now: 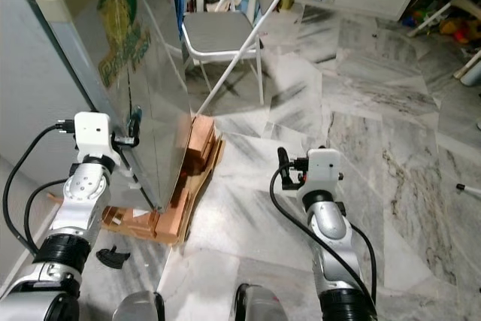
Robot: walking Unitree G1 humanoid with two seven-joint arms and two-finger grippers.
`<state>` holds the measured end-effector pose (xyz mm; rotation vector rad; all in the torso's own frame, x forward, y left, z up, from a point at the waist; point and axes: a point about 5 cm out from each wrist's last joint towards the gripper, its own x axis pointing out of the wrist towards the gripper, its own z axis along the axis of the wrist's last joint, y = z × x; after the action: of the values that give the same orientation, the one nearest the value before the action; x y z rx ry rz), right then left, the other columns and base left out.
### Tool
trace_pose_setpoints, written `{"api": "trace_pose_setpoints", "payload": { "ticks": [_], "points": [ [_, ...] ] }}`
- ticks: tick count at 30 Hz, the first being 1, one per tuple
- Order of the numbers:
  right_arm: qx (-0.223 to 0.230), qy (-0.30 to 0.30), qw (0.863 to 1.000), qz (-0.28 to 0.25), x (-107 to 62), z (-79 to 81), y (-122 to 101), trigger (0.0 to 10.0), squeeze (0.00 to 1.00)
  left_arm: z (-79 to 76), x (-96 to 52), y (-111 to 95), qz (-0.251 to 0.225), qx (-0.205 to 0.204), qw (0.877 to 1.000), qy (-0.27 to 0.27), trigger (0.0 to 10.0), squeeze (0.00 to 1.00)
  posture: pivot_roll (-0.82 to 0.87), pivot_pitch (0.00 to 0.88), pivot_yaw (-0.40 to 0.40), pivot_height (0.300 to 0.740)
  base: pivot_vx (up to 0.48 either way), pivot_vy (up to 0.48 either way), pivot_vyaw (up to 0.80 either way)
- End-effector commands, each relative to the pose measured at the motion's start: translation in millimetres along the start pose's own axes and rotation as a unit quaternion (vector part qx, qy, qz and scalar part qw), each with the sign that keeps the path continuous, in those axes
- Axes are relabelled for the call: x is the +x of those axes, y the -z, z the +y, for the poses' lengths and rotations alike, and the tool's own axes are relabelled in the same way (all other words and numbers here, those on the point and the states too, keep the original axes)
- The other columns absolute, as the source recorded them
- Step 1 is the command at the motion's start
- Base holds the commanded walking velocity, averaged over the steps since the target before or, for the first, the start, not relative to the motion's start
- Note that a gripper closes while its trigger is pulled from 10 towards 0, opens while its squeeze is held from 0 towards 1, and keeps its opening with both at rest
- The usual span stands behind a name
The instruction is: Restocking fridge
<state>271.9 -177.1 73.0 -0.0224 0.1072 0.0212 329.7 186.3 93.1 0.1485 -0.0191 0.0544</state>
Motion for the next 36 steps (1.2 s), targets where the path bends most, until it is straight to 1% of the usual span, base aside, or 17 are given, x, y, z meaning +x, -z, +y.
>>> {"api": "trace_pose_setpoints", "payload": {
  "ticks": [1, 5, 7, 8, 11, 13, 14, 15, 16, 17, 20, 23, 24, 28, 30, 34, 36],
  "points": [
    [-0.004, 0.000, 1.000, 0.001, -1.7, -2.2, -1.4, 10.0, 0.00, 3.2, 4.5, -2.8, 0.000, 0.002, 1.000, -0.011, 10.0, 0.00, 0.01, 0.090, -0.071, 0.740, 0.000, 0.000, 0.00],
    [-0.007, 0.001, 1.000, 0.017, -5.0, -5.0, 1.5, 10.0, 0.00, -12.4, 11.7, -8.6, -0.005, 0.015, 1.000, 0.027, 10.0, 0.00, 0.01, 0.090, -0.074, 0.740, 0.000, 0.000, 0.00],
    [-0.036, 0.002, 0.997, 0.065, -13.0, -9.7, 12.4, 10.0, 0.00, -41.4, 16.5, -20.3, -0.025, 0.021, 0.996, 0.087, 10.0, 0.00, 0.01, 0.091, -0.074, 0.740, 0.000, 0.000, 0.00],
    [-0.046, -0.005, 0.993, 0.107, -22.9, -11.8, 23.0, 10.0, 0.00, -69.5, 17.9, -34.8, -0.052, 0.025, 0.989, 0.136, 10.0, 0.00, 0.02, 0.090, -0.074, 0.740, 0.000, 0.000, 0.00],
    [-0.044, -0.009, 0.991, 0.127, -29.7, -12.8, 28.7, 10.0, 0.00, -89.5, 17.0, -46.8, -0.077, 0.030, 0.982, 0.167, 10.0, 0.00, 0.02, 0.090, -0.074, 0.740, 0.000, 0.000, 0.00],
    [-0.046, -0.022, 0.989, 0.141, -35.1, -12.4, 33.2, 10.0, 0.00, -114.4, 13.1, -58.9, -0.095, 0.011, 0.974, 0.207, 10.0, 0.00, 0.02, 0.089, -0.073, 0.740, 0.000, 0.000, 0.00],
    [-0.048, -0.031, 0.987, 0.149, -37.9, -11.9, 35.7, 10.0, 0.00, -131.6, 9.0, -67.0, -0.106, -0.002, 0.966, 0.236, 10.0, 0.00, 0.01, 0.089, -0.071, 0.740, 0.000, 0.000, 0.00],
    [-0.047, -0.044, 0.984, 0.165, -41.6, -11.1, 40.5, 10.0, 0.00, -168.3, -5.3, -85.4, -0.134, -0.028, 0.942, 0.306, 10.0, 0.00, 0.01, 0.086, -0.067, 0.740, 0.000, 0.000, 0.00],
    [-0.047, -0.044, 0.984, 0.165, -41.6, -11.1, 40.5, 10.0, 0.00, -168.3, -5.3, -85.4, -0.134, -0.028, 0.942, 0.306, 10.0, 0.00, 0.01, 0.086, -0.067, 0.740, 0.000, 0.000, 0.00],
    [-0.043, -0.051, 0.982, 0.176, -42.6, -9.9, 43.6, 10.0, 0.00, -197.7, -22.3, -102.5, -0.162, -0.052, 0.914, 0.367, 10.0, 0.00, 0.01, 0.084, -0.066, 0.740, 0.000, 0.000, 0.00],
    [-0.046, -0.060, 0.981, 0.177, -39.6, -5.4, 42.6, 10.0, 0.00, -220.6, -39.0, -114.0, -0.191, -0.054, 0.890, 0.411, 10.0, 0.00, 0.00, 0.081, -0.064, 0.740, 0.000, 0.000, 0.00],
    [-0.046, -0.080, 0.979, 0.183, -39.8, 1.4, 42.5, 10.0, 0.00, -211.3, -28.9, -106.5, -0.162, -0.081, 0.909, 0.375, 10.0, 0.00, 0.00, 0.080, -0.056, 0.740, 0.000, 0.000, 0.00],
    [-0.036, -0.079, 0.979, 0.186, -40.9, 1.6, 43.1, 10.0, 0.00, -195.3, -19.7, -101.4, -0.153, -0.086, 0.923, 0.343, 10.0, 0.00, 0.01, 0.080, -0.054, 0.740, 0.000, 0.000, 0.00],
    [-0.017, -0.081, 0.980, 0.182, -40.4, 2.0, 41.8, 10.0, 0.00, -151.9, -5.5, -85.2, -0.136, -0.080, 0.951, 0.267, 10.0, 0.00, 0.03, 0.081, -0.049, 0.740, 0.000, 0.000, 0.00],
    [-0.014, -0.081, 0.982, 0.170, -38.9, 2.3, 38.6, 10.0, 0.00, -142.9, -5.2, -80.2, -0.130, -0.077, 0.955, 0.256, 10.0, 0.00, 0.03, 0.081, -0.049, 0.740, 0.000, 0.000, 0.00],
    [-0.012, -0.044, 0.993, 0.108, -22.8, -0.3, 18.7, 10.0, 0.00, -88.0, -18.6, -45.7, -0.096, -0.029, 0.979, 0.177, 10.0, 0.00, 0.05, 0.086, -0.046, 0.740, 0.000, 0.000, 0.00],
    [-0.008, -0.051, 0.993, 0.104, -21.1, 1.9, 16.7, 10.0, 0.00, -81.0, -21.8, -40.4, -0.089, -0.030, 0.982, 0.165, 10.0, 0.00, 0.05, 0.087, -0.046, 0.740, 0.000, 0.000, 0.00]
  ]
}}
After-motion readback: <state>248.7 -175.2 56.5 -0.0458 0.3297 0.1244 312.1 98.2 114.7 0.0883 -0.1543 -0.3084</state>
